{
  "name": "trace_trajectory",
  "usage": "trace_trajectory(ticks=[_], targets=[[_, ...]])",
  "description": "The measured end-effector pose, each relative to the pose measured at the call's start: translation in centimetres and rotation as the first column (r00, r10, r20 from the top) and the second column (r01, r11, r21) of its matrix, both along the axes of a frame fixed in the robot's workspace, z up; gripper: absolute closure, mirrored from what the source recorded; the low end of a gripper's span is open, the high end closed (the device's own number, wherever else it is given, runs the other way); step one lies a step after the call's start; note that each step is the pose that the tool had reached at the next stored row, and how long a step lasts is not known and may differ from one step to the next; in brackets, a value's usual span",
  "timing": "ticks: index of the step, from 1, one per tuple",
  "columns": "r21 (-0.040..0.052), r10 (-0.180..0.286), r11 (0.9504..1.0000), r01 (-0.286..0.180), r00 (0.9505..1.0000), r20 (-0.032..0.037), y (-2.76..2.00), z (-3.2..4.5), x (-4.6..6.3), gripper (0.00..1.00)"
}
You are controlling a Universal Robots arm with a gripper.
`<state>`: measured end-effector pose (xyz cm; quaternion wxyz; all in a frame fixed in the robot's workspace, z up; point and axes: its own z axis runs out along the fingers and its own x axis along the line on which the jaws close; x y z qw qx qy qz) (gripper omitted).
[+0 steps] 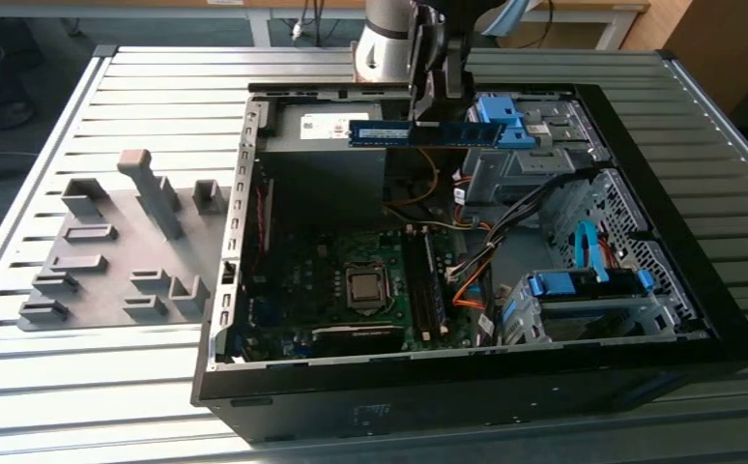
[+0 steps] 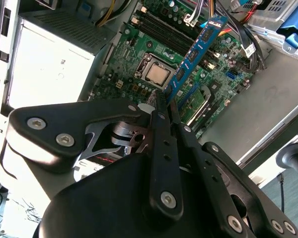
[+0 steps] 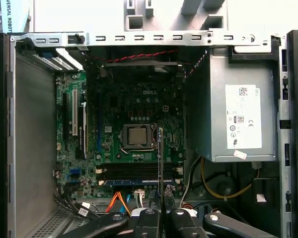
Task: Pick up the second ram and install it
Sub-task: 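Insert the second ram into the second slot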
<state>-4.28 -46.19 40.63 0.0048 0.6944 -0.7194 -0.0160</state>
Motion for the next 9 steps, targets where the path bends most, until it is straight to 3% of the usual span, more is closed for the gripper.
trace_trajectory(ticks=[9], targets=[[0.0,-0.022,0.9998,0.022,0.9998,0.0,0.0,0.0,0.0,0.86]])
